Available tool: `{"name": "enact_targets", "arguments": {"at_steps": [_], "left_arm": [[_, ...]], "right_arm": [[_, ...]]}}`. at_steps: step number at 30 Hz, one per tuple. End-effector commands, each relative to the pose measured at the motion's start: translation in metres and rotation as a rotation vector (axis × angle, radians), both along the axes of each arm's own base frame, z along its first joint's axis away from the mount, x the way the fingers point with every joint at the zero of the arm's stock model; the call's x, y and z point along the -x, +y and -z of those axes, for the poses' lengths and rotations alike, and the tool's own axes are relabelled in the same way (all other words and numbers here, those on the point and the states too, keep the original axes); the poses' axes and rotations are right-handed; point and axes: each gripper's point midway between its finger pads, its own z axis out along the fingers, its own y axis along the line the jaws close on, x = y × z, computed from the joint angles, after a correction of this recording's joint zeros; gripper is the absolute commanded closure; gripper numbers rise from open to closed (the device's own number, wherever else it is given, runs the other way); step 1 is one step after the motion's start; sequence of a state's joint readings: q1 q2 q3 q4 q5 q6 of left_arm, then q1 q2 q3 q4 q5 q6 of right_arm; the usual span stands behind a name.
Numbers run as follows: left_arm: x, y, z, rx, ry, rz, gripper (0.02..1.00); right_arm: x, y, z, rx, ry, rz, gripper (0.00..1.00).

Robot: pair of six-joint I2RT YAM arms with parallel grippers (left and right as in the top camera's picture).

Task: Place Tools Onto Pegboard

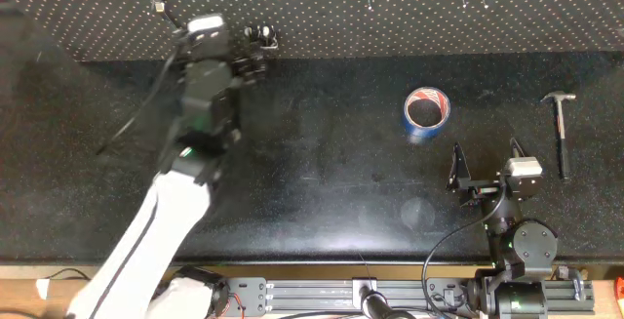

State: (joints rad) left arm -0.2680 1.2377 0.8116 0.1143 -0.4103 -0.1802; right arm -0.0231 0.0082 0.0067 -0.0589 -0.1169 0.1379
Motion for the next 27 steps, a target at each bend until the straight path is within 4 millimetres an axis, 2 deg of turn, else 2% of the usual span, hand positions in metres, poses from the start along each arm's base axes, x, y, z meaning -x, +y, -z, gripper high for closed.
{"name": "enact_targets", "arguments": {"at_steps": [1,3,7,10,12,20,27], "left_arm": [[0.059,0.03,0.03,0.051,0.045,0.051,0.023],[0.086,0.035,0.049,0.077,-0.003,0.077,0.023],[0.118,0.05,0.047,0.085,-0.207,0.048,0.023],[0.137,0.05,0.052,0.089,-0.305,0.06,0.023],[0.142,0.047,0.058,0.093,-0.328,0.08,0.023],[0.156,0.044,0.093,0.095,-0.201,0.095,0.023],[0.16,0.043,0.088,0.088,-0.225,0.105,0.023]], "right_arm": [[0.0,0.001,0.001,-0.011,0.002,-0.005,0.025],[0.0,0.001,0.001,-0.011,0.002,-0.005,0.025],[0.0,0.001,0.001,-0.011,0.002,-0.005,0.025],[0.0,0.001,0.001,-0.011,0.002,-0.005,0.025],[0.0,0.001,0.001,-0.011,0.002,-0.005,0.025],[0.0,0.001,0.001,-0.011,0.002,-0.005,0.025],[0.0,0.001,0.001,-0.011,0.002,-0.005,0.023]]}}
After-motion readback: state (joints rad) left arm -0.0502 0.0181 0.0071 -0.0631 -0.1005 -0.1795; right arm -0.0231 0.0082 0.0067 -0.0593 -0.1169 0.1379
